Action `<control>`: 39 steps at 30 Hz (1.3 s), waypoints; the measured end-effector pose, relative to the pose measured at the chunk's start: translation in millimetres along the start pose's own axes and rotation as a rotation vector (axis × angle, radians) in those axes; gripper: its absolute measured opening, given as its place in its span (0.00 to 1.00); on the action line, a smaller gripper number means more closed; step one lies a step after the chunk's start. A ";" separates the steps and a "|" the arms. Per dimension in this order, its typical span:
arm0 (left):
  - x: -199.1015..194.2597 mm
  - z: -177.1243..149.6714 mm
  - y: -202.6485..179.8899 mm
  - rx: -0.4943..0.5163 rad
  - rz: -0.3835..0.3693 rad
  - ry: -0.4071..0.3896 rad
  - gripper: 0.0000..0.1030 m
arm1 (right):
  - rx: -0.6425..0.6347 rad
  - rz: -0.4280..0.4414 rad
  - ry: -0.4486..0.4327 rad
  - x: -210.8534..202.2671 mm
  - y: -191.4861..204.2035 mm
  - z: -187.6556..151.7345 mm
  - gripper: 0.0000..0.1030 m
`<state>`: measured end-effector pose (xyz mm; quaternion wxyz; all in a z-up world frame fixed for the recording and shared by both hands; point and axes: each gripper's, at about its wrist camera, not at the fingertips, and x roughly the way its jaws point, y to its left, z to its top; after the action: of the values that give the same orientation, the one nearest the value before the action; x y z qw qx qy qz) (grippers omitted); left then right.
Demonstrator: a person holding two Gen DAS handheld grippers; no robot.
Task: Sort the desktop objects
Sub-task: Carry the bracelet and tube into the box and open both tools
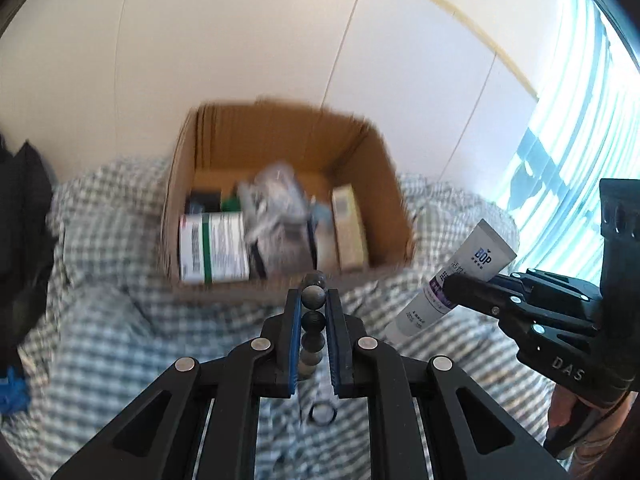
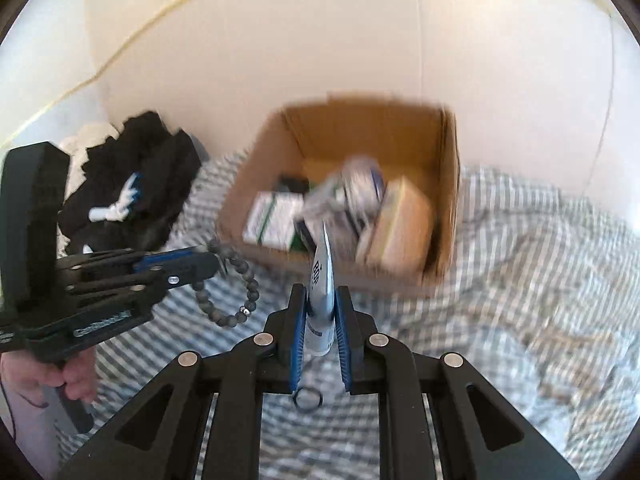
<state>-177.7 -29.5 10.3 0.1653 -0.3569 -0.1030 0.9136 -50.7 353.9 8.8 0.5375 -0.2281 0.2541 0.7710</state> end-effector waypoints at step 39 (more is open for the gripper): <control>106.2 79.9 31.3 -0.004 0.241 -0.070 0.70 | 0.114 0.015 -0.113 62.7 -74.2 96.5 0.51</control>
<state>-313.0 -24.2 -7.1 0.0498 -0.3351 -0.0665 0.9385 -8.1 481.8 32.8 0.5574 -0.1511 0.2686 0.7709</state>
